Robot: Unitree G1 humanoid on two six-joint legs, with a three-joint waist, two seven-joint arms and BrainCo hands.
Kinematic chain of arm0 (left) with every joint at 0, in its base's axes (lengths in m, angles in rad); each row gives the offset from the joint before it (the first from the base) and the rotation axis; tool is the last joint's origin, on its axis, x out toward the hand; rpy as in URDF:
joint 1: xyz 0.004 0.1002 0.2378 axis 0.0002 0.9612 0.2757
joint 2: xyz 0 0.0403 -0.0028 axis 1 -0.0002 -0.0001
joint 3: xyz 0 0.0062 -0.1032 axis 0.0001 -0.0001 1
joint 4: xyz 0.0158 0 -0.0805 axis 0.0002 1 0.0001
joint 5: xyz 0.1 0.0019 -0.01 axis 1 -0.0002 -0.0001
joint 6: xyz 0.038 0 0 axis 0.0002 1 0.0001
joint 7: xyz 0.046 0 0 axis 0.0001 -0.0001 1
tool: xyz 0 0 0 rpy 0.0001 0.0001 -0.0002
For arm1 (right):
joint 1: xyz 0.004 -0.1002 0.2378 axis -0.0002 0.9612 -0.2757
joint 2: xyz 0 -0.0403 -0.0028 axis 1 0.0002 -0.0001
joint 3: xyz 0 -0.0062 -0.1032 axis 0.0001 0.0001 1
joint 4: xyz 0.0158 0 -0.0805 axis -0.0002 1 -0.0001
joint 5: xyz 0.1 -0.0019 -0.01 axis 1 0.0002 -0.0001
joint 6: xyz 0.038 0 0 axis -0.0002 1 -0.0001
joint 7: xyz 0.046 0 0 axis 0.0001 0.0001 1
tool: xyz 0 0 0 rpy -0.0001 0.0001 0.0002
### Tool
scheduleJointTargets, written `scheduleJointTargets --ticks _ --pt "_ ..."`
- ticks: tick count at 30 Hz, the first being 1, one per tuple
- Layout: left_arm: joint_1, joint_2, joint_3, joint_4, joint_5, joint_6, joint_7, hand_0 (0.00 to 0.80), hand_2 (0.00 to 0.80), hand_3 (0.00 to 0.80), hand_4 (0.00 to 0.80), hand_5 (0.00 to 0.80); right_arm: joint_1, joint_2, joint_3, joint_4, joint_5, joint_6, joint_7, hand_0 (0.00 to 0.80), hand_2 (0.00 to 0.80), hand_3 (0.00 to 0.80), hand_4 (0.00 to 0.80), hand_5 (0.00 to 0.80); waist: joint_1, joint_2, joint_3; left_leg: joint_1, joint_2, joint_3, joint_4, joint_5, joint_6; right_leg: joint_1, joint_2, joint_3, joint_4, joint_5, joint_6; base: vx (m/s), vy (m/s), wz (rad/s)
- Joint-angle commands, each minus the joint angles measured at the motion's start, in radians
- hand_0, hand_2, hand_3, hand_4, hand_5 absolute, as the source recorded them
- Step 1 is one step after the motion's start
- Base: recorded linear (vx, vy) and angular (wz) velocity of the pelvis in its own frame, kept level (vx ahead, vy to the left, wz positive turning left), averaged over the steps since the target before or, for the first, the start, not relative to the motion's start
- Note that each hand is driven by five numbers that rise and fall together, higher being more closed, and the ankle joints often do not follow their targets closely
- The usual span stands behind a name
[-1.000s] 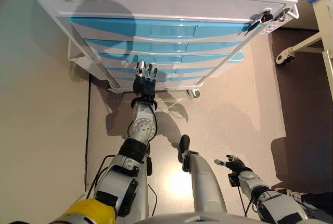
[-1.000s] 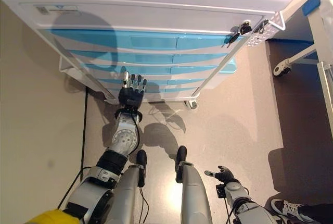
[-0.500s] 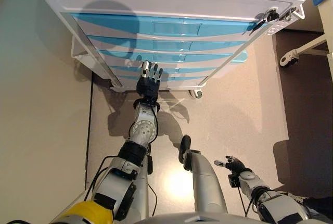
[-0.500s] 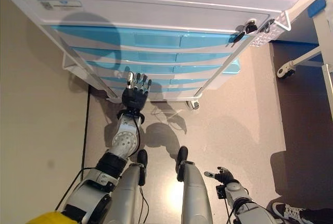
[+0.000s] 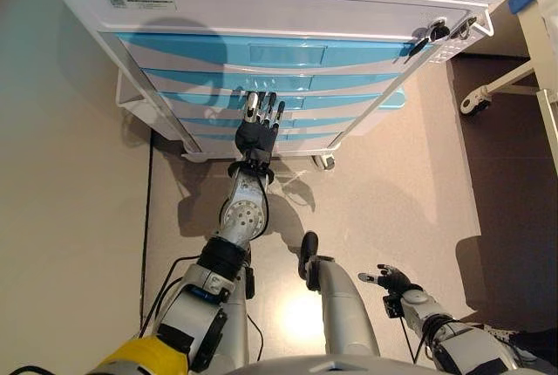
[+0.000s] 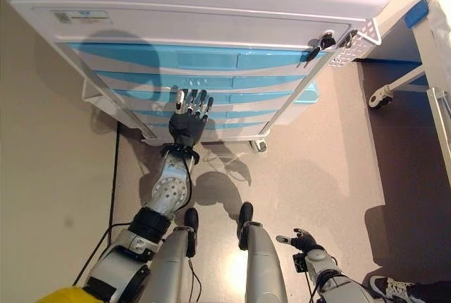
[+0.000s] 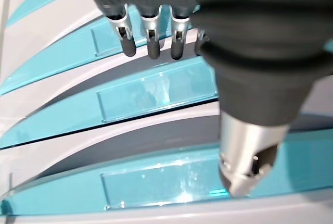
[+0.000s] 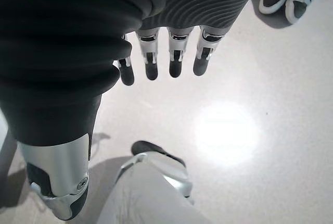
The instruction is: Open the drawer and pick up the medicine
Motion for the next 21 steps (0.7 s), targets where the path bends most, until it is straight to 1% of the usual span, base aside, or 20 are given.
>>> scheduleJointTargets --ticks 1,6,10,21 --pt "-0.193 -0.056 0.018 -0.087 0.085 -0.058 -0.047 0.000 0.000 0.000 0.000 0.000 0.033 -0.101 0.029 0.024 -0.011 -0.012 -0.007 0.000 0.000 0.000 0.000 0.000 -0.009 0.063 -0.052 0.005 0.011 -0.030 -0.056 -0.017 -0.004 0.008 0.036 -0.025 0.000 0.011 0.011 0.000 0.000 0.00" --pt "-0.199 -0.075 0.029 -0.054 0.079 -0.068 -0.023 0.000 0.000 0.000 0.000 0.000 0.032 -0.095 0.034 0.024 -0.006 -0.013 -0.013 0.000 0.000 0.000 0.000 0.000 -0.014 0.060 -0.056 0.003 0.013 -0.033 -0.070 -0.010 -0.003 0.007 0.039 -0.025 -0.013 0.015 0.013 0.007 0.001 0.00" --pt "-0.160 -0.093 0.031 -0.009 0.051 -0.062 -0.007 0.000 0.000 0.000 0.000 0.000 0.031 -0.085 0.028 0.016 0.004 -0.012 -0.024 0.000 0.000 0.000 0.000 0.000 -0.012 0.059 -0.050 0.003 0.011 -0.036 -0.080 -0.004 -0.005 0.008 0.037 -0.026 -0.020 0.016 0.011 0.000 0.000 0.00" --pt "-0.093 -0.091 0.046 0.034 0.026 -0.048 0.006 0.000 0.000 0.000 0.000 0.000 0.035 -0.076 0.011 0.012 0.010 -0.009 -0.040 0.000 0.000 0.000 0.000 0.000 -0.007 0.051 -0.042 0.008 0.014 -0.029 -0.098 0.001 -0.008 0.013 0.037 -0.023 -0.049 0.029 0.013 0.000 0.000 0.00"
